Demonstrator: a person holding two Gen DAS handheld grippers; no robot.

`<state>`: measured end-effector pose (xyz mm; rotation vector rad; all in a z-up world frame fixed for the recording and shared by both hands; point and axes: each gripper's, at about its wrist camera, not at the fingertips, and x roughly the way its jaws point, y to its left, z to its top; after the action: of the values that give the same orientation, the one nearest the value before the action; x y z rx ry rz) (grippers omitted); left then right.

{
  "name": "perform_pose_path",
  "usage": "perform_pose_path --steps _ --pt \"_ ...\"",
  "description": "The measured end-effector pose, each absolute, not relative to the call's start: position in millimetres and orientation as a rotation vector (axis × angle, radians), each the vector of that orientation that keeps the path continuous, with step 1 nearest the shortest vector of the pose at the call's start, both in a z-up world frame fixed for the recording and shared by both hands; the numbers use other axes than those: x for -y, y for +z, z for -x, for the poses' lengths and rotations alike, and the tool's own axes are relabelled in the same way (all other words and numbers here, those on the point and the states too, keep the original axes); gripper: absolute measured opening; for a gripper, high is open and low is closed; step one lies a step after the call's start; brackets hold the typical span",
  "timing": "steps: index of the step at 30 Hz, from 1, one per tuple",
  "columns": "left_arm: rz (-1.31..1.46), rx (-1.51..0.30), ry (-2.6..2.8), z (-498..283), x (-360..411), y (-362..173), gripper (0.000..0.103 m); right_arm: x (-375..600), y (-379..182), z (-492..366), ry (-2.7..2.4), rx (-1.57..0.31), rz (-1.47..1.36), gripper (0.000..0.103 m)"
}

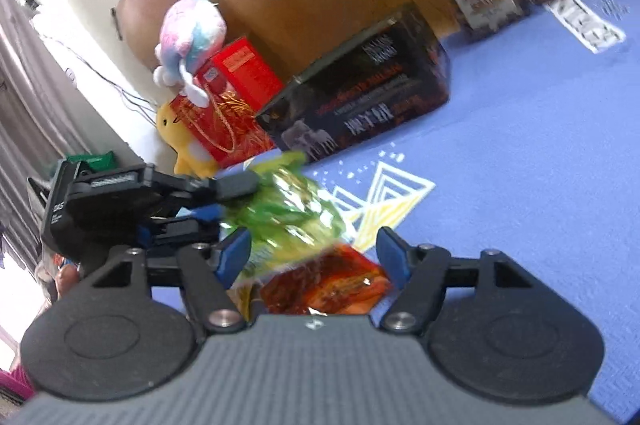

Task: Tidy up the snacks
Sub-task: 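Lift the green jelly bag into the tin box and release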

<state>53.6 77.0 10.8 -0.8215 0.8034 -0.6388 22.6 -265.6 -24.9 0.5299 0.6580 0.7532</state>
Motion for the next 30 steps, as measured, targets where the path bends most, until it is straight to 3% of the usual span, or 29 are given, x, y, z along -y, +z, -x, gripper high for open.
perform_pose_path --steps 2,5,11,19,22,23,28,30 --pt "0.849 -0.813 -0.654 -57 -77 9 0.016 262 -23 -25 0.804 -0.672 -0.547 0.07" --pt "0.841 -0.814 -0.655 -59 -71 11 0.016 258 -18 -28 0.859 -0.679 -0.567 0.028" --pt "0.763 -0.749 -0.645 -82 -69 45 0.017 260 16 -49 0.84 -0.586 -0.502 0.018" --pt "0.434 -0.608 -0.478 -152 -34 104 0.026 236 61 -124 0.659 -0.407 -0.301 0.02" --pt "0.291 -0.629 -0.376 -173 -11 92 0.031 225 53 -143 0.527 -0.365 -0.199 0.028" --pt "0.265 -0.642 -0.355 -175 -7 88 0.031 224 50 -145 0.498 -0.361 -0.173 0.036" --pt "0.268 -0.59 -0.358 -147 -19 88 0.034 255 48 -110 0.456 -0.284 -0.275 0.037" --pt "0.289 -0.561 -0.371 -124 -32 93 0.04 264 46 -90 0.513 -0.313 -0.335 0.044"
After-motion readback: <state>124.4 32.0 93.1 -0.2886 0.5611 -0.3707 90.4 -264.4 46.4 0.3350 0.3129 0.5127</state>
